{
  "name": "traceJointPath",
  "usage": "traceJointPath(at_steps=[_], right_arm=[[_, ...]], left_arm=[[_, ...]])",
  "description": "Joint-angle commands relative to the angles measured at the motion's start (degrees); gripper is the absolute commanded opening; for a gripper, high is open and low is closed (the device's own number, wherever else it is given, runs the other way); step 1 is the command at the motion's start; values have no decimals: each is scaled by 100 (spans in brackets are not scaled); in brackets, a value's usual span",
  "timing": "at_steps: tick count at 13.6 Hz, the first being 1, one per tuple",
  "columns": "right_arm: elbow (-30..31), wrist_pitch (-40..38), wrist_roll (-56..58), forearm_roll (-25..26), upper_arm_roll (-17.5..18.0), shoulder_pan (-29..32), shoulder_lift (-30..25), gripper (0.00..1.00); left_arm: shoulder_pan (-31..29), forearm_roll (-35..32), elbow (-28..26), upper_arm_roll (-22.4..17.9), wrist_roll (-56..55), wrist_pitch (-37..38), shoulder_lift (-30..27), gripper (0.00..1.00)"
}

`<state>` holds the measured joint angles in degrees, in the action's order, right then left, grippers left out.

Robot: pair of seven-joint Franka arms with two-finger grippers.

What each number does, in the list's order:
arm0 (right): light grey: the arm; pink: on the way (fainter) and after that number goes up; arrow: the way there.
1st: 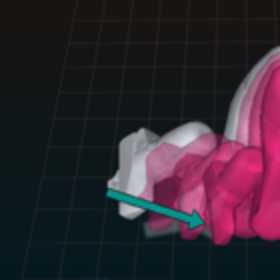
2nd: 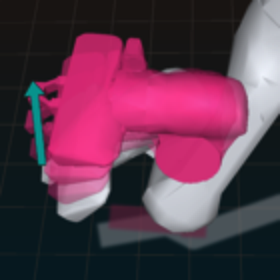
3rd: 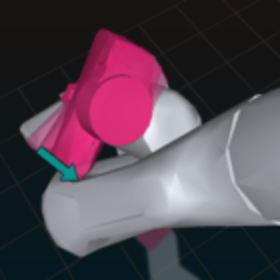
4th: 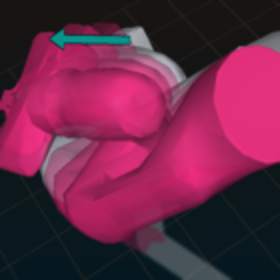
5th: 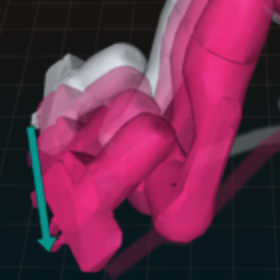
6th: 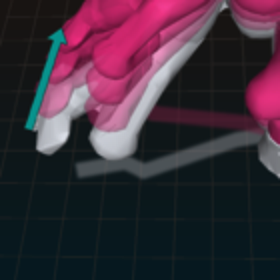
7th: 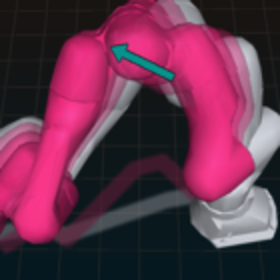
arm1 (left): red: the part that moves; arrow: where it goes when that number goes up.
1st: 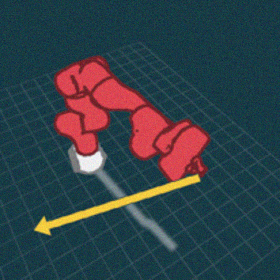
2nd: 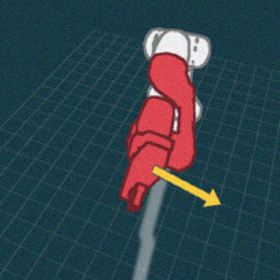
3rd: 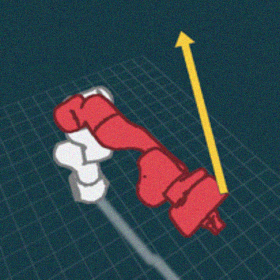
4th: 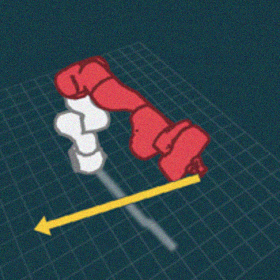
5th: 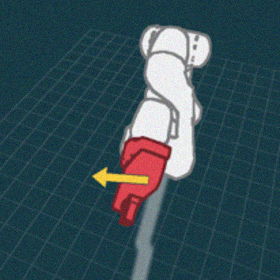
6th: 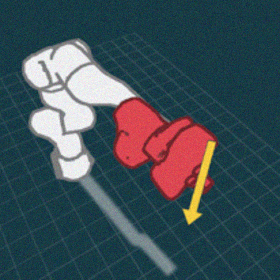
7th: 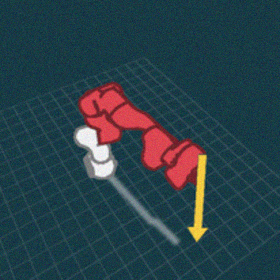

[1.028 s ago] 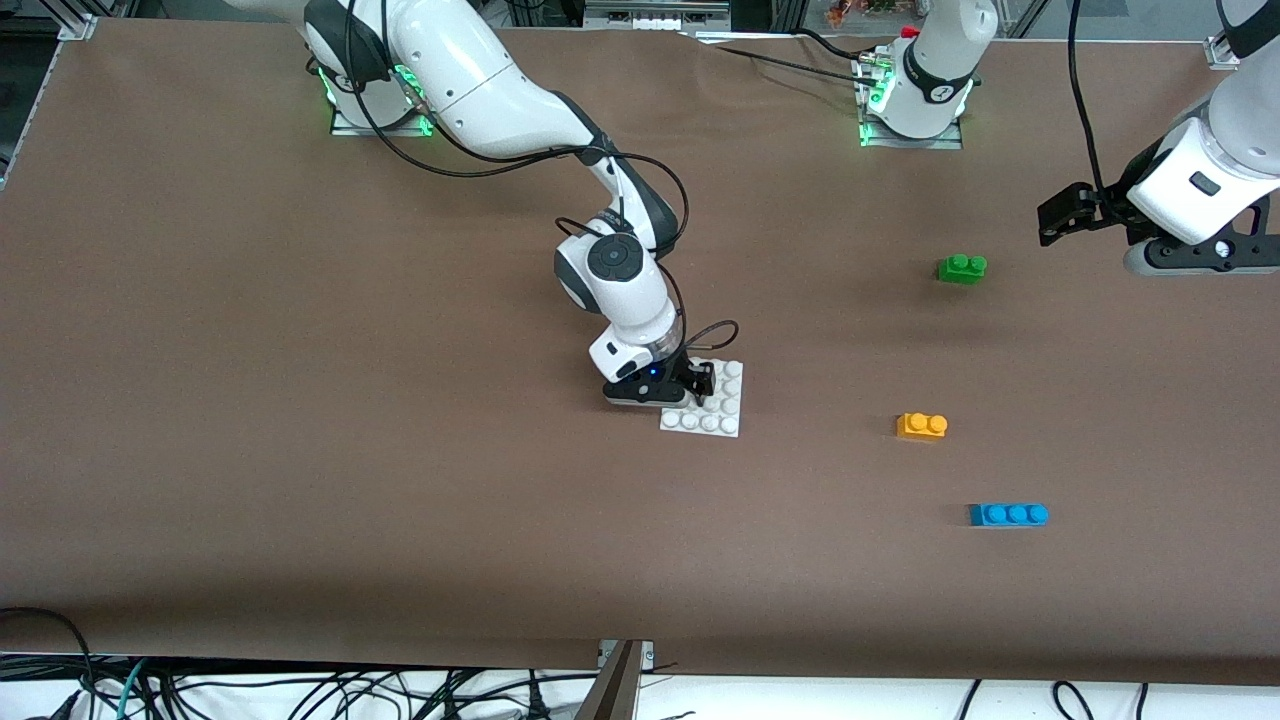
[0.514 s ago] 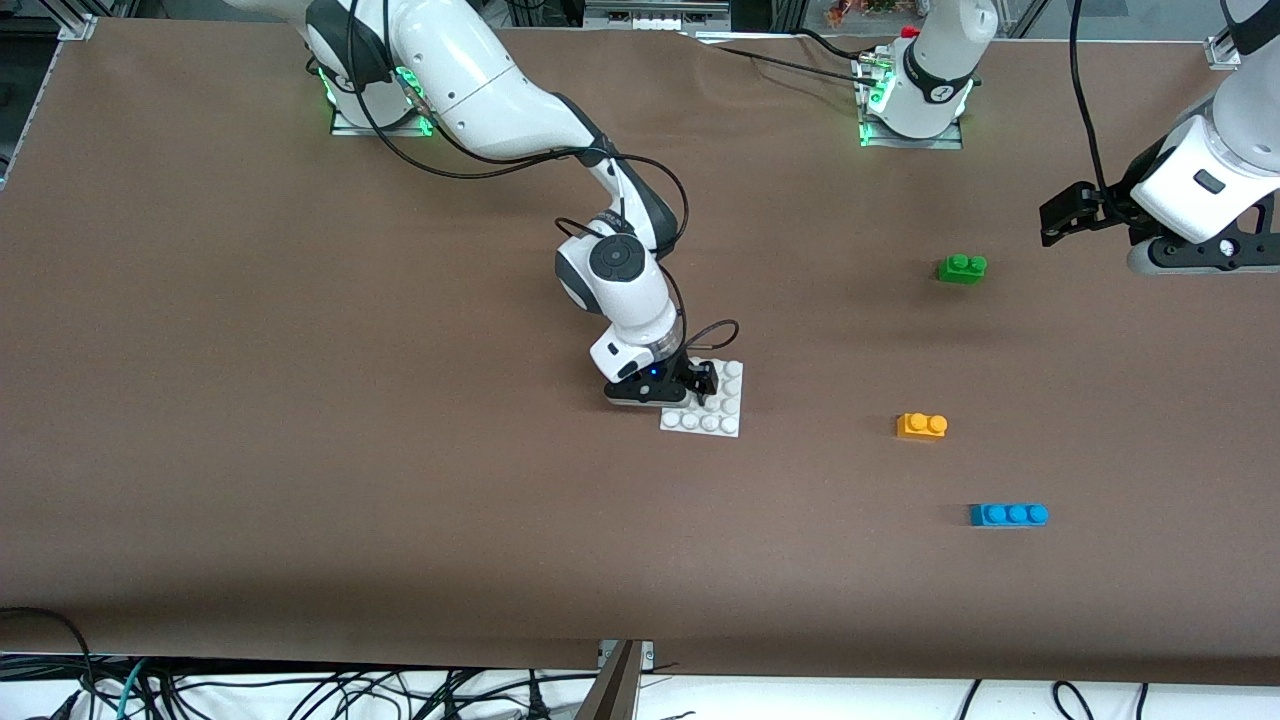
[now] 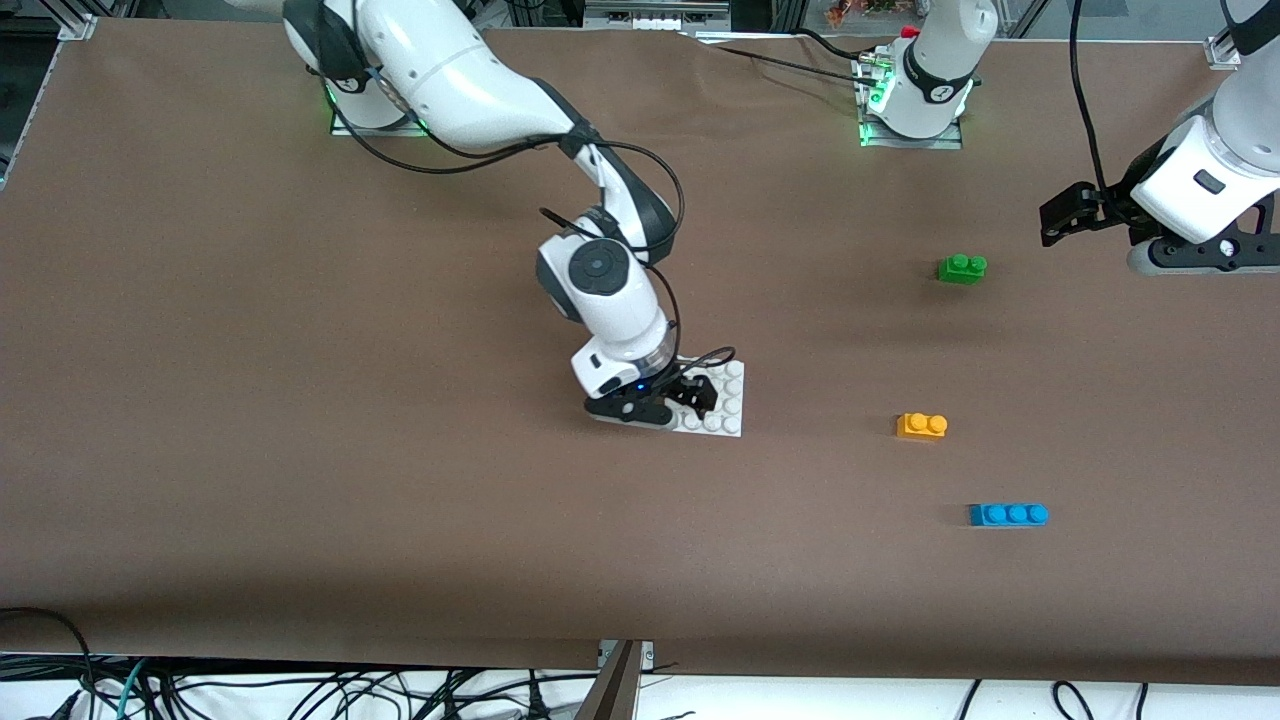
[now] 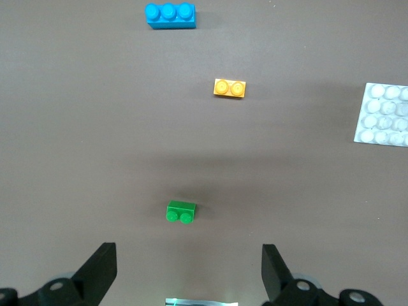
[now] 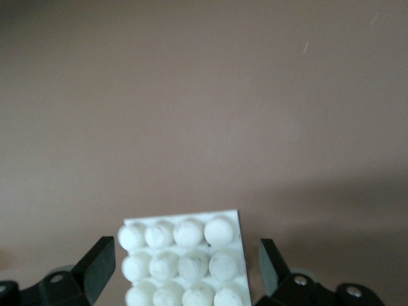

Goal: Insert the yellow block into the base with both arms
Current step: 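Open the right gripper and draw it back from the plate, then move the left gripper down over the yellow block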

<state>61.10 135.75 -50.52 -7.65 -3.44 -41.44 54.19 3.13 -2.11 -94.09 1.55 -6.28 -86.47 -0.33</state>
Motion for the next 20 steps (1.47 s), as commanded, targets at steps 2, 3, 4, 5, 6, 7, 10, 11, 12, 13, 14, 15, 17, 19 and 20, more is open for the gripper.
traceJointPath(at_steps=[2,3,4,5,6,7,10,11,12,13,14,15,17,19,20], right_arm=[[752,-1600,1400,-350,221,1039,-1573,100],[1042,-2109,1805,-404,221,1329,-2030,100],[1332,-2654,2200,-395,221,1653,-2531,100],[1604,-3146,2587,-387,221,1970,-3014,100],[1868,-3525,2870,-308,221,2243,-3437,100],[2132,-3808,3186,-186,221,2489,-3841,100],[2914,-4179,4083,525,221,2939,-4932,100],[3108,-4206,4242,701,204,2983,-5205,100],[3162,-4328,4470,729,177,3045,-5338,100],[3154,-4433,4646,738,160,3106,-5374,100],[3180,-4452,4726,730,107,3116,-5427,100],[3224,-4452,4736,721,55,3116,-5436,100],[3233,-4452,4727,712,54,3116,-5471,100],[3233,-4452,4736,712,54,3116,-5471,100],[3224,-4452,4727,703,54,3116,-5471,100]], left_arm=[[-41,280,146,4,170,96,138,100],[-58,386,146,-5,179,78,226,100],[-76,552,163,-5,171,0,383,100],[-93,588,137,-5,179,-184,515,100],[-137,589,58,-5,179,-473,673,100],[-137,589,-12,-5,188,-763,823,100],[-146,580,-100,-5,188,-1633,1367,100],[-137,580,-109,3,179,-1975,1586,100],[-137,580,-162,4,179,-2344,1815,100],[-137,580,-206,4,179,-2765,2061,100],[-137,563,-328,4,179,-3161,2255,100],[-129,519,-433,4,179,-3539,2413,100],[-128,492,-854,12,188,-4391,2625,100],[-6,492,-1346,30,179,-5226,2792,100],[38,492,-1540,39,179,-5535,2862,100]])
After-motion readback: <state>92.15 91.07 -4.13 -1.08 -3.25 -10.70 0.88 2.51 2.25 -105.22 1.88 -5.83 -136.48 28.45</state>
